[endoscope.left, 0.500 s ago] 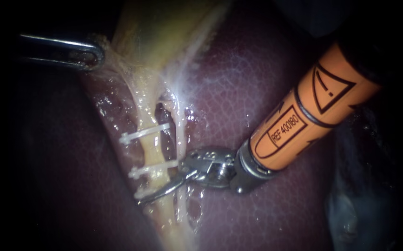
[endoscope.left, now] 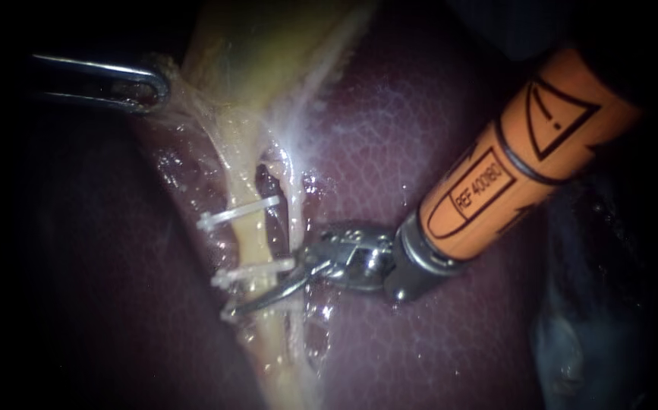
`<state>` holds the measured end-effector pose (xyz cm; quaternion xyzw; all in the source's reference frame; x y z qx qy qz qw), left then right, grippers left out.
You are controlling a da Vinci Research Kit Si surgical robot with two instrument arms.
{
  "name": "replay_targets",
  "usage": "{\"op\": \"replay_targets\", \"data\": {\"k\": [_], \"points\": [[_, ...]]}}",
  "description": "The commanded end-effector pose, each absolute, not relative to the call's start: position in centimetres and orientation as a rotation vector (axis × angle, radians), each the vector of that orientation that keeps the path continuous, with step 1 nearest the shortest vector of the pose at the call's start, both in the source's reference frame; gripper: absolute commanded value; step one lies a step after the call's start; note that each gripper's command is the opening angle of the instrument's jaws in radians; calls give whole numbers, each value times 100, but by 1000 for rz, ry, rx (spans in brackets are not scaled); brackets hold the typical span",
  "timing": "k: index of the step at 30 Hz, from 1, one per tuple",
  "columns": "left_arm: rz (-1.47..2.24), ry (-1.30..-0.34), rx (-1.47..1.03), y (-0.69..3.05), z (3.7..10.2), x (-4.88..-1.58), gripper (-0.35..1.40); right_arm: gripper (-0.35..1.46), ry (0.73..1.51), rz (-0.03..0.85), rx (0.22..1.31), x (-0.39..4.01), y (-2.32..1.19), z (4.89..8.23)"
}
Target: Go to the cutting position left tube
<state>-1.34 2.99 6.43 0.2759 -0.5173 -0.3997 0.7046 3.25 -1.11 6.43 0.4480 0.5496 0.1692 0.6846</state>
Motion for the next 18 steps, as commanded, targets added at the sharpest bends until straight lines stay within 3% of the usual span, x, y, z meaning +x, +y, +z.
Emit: {"op": "replay_targets", "data": {"k": [1,10,18], "points": [[-889,-1150,613,299,643,-134,-35,135,1231,383,1006,324,-107,642],[-889,-1150,612,299,643,-136,-35,137,1267,403,1021,325,-88,632],[-889,-1150,612,298,644,-136,-35,137,1324,360,1097,328,-91,629]]}}
